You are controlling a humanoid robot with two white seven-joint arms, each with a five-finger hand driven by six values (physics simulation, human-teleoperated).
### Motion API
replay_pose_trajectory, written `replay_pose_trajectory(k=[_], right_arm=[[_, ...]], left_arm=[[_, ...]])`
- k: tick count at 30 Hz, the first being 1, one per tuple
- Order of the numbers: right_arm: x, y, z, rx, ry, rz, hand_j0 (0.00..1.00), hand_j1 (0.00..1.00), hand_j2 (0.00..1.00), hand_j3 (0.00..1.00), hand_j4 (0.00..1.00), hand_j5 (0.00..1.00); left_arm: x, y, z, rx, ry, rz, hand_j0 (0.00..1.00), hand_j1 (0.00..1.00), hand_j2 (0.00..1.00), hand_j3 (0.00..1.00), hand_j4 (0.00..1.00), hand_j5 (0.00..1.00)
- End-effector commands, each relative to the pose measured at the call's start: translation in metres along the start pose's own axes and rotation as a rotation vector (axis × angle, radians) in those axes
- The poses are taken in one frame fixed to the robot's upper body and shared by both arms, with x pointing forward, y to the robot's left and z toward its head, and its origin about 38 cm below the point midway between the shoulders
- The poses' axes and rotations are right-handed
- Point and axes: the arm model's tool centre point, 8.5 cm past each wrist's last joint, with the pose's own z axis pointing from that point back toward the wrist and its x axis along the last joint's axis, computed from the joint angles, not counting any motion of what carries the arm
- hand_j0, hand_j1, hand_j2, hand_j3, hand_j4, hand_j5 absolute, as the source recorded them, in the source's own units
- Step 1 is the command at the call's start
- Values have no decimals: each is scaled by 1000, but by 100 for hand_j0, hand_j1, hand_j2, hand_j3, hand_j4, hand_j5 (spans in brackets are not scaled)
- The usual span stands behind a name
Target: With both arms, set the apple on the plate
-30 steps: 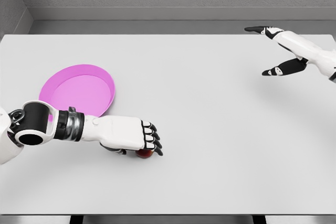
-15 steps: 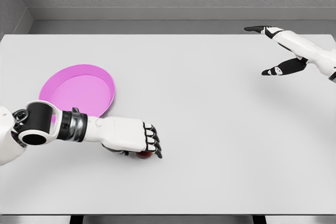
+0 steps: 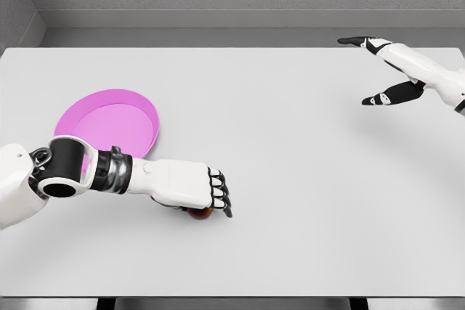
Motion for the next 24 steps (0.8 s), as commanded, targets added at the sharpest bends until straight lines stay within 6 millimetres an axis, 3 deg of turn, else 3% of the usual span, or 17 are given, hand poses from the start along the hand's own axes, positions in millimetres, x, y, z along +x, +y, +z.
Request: replay_pose_trajectory(k=[1, 7, 9, 13, 21, 24], right_arm=[[0, -1, 0, -6, -1, -6, 100, 100, 100, 100, 100, 100], [0, 0, 1, -5, -1, -7, 100, 100, 100, 100, 100, 100], [0, 0, 1, -4, 0, -8, 100, 100, 100, 100, 100, 100], [0, 0, 1, -4, 0, -8, 100, 100, 100, 100, 100, 100], [0, 2, 1, -2, 0, -10, 100, 100, 100, 100, 100, 100], [-1, 2, 1, -1, 1, -11, 100, 100, 100, 100, 100, 100]], left_arm=[[-1, -1, 2, -3, 6, 6, 77, 77, 77, 77, 77, 77], [-2, -2, 3, -8, 10, 4, 73, 73, 73, 73, 73, 73], [-2, -3, 3, -11, 9, 5, 69, 69, 69, 69, 69, 69], [-2, -3, 3, -15, 10, 3, 52, 52, 52, 52, 52, 52], [-2, -2, 3, -13, 12, 1, 39, 39, 39, 39, 39, 39], [-8, 2, 10, -17, 30, -14, 39, 39, 39, 39, 39, 39]])
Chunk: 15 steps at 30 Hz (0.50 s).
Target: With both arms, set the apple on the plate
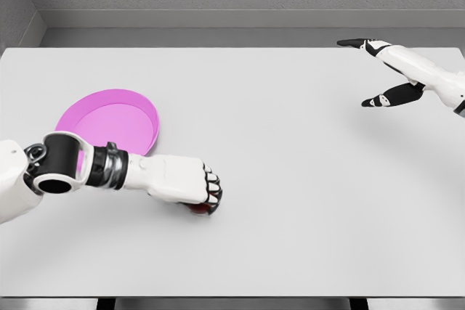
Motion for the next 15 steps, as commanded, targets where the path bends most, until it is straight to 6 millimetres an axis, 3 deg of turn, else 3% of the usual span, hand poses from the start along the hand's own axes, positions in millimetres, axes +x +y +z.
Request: replay_pose_trajectory(k=[1, 3, 4, 7, 8, 9, 11, 13, 15], right_arm=[[0, -1, 0, -5, -2, -6, 100, 100, 100, 100, 100, 100], [0, -1, 0, -5, -2, -6, 100, 100, 100, 100, 100, 100], [0, 0, 0, -4, -2, -7, 100, 100, 100, 100, 100, 100], [0, -1, 0, -5, -2, -6, 100, 100, 100, 100, 100, 100], [0, -1, 0, -5, -2, -6, 100, 100, 100, 100, 100, 100], [1, -1, 0, -6, -3, -4, 100, 100, 100, 100, 100, 100], [0, -1, 0, -5, -2, -6, 100, 100, 100, 100, 100, 100], [0, -1, 0, -5, -1, -6, 100, 100, 100, 100, 100, 100], [0, -1, 0, -5, -2, -6, 100, 100, 100, 100, 100, 100]], left_arm=[[-1, 0, 2, 3, 4, 7, 38, 38, 38, 38, 38, 38], [-10, 20, 13, 33, 20, -19, 38, 38, 38, 38, 38, 38], [-17, 30, 27, 57, 32, -2, 38, 38, 38, 38, 38, 38], [-58, 44, 102, 116, 208, 55, 38, 38, 38, 38, 38, 38], [-71, 37, 113, 116, 252, 88, 38, 38, 38, 38, 38, 38], [-93, 18, 127, 102, 326, 158, 38, 38, 38, 38, 38, 38], [-118, -14, 152, 71, 429, 257, 39, 39, 39, 39, 39, 39], [-127, -33, 169, 47, 487, 309, 39, 39, 39, 39, 39, 39], [-125, -48, 160, 20, 476, 336, 39, 39, 39, 39, 39, 39]])
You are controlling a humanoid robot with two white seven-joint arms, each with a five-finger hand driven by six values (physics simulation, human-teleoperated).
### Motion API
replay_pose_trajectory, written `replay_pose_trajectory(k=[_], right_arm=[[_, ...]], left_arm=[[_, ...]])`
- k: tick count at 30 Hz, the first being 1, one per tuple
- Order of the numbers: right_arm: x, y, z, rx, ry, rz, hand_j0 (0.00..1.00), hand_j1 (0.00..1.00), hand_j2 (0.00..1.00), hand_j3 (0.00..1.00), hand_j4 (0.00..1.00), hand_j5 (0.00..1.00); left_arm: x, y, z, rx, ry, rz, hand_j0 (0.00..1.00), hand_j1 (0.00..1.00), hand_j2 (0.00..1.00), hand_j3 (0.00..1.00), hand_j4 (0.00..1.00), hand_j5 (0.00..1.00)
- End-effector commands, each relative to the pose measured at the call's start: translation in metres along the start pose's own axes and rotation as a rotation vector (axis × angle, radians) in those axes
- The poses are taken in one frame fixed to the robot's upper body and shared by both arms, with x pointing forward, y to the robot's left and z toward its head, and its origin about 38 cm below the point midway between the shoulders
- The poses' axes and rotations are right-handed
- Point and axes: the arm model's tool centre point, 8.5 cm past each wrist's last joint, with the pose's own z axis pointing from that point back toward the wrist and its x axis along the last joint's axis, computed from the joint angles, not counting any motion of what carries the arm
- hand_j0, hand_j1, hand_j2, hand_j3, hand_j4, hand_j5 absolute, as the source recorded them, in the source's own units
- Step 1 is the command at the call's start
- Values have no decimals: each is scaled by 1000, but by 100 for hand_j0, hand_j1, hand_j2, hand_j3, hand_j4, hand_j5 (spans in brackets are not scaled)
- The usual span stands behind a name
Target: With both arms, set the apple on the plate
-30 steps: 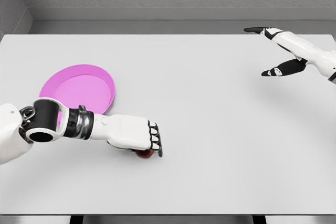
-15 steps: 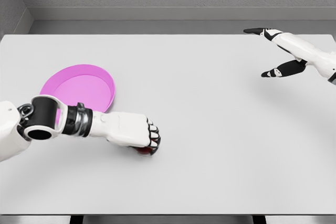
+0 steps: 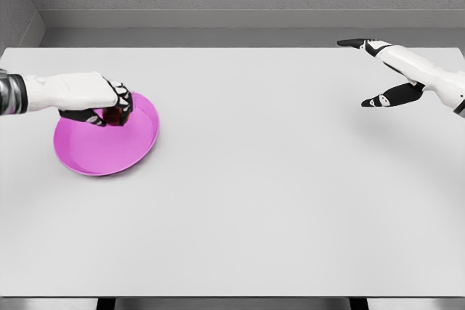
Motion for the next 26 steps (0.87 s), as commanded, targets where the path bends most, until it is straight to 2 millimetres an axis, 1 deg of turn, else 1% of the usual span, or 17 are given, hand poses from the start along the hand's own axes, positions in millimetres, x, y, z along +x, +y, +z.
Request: replay_pose_trajectory(k=[1, 4, 5, 6, 7, 8, 9, 11, 13, 14, 16, 17, 18, 19, 20, 22, 26], right_arm=[[0, 0, 0, -4, -1, -7, 100, 100, 100, 100, 100, 100], [0, 0, 0, -4, -1, -7, 100, 100, 100, 100, 100, 100], [0, 0, 0, -4, -1, -7, 100, 100, 100, 100, 100, 100], [0, 0, 0, -4, -1, -7, 100, 100, 100, 100, 100, 100], [0, 0, 0, -4, -1, -7, 100, 100, 100, 100, 100, 100], [0, 0, 0, -4, -1, -7, 100, 100, 100, 100, 100, 100], [0, 0, 0, -4, -1, -7, 100, 100, 100, 100, 100, 100], [0, 1, 0, -2, -1, -8, 100, 100, 100, 100, 100, 100], [0, 2, 0, 0, 0, -10, 100, 100, 100, 100, 100, 100], [0, 2, 0, 0, 0, -10, 100, 100, 100, 100, 100, 100], [0, 2, 0, 0, 0, -10, 100, 100, 100, 100, 100, 100], [0, 2, 1, 1, 1, -9, 100, 100, 100, 100, 100, 100], [0, 2, 1, 1, 1, -9, 100, 100, 100, 100, 100, 100], [0, 1, 1, 1, -1, -6, 100, 100, 100, 100, 100, 100], [1, 1, 1, 0, -4, -5, 100, 100, 100, 100, 100, 100], [2, 1, 0, 0, -6, -5, 100, 100, 100, 100, 100, 100], [2, 1, 0, 0, -6, -5, 100, 100, 100, 100, 100, 100]], left_arm=[[-12, -10, 0, -14, 30, 43, 39, 39, 39, 39, 39, 39], [-12, -10, 1, -11, 30, 47, 44, 44, 44, 44, 44, 44], [-11, -9, 0, -9, 26, 46, 51, 51, 51, 51, 51, 51], [-13, -9, 1, -6, 30, 52, 68, 68, 68, 68, 68, 68], [-14, -8, 2, 2, 33, 56, 88, 88, 88, 88, 88, 88], [-14, -8, 3, 6, 33, 61, 96, 96, 96, 96, 96, 96], [-14, -7, 4, 15, 27, 71, 100, 100, 100, 100, 100, 100], [-12, -3, 6, 41, 12, 93, 100, 100, 100, 100, 100, 100], [-6, 22, 5, 102, -21, 79, 100, 100, 100, 100, 100, 100], [0, 28, -4, 122, -46, 77, 100, 100, 100, 100, 100, 100], [28, 51, -41, 197, -166, 93, 100, 100, 100, 100, 100, 100], [48, 63, -60, 225, -234, 80, 100, 100, 100, 100, 100, 100], [74, 74, -76, 247, -312, 56, 100, 100, 100, 100, 100, 100], [94, 81, -79, 258, -366, 21, 100, 100, 100, 100, 100, 100], [108, 86, -78, 270, -402, -3, 100, 100, 100, 100, 100, 100], [111, 88, -78, 279, -414, 2, 100, 100, 100, 100, 100, 100], [109, 87, -77, 279, -412, 8, 100, 100, 100, 100, 100, 100]])
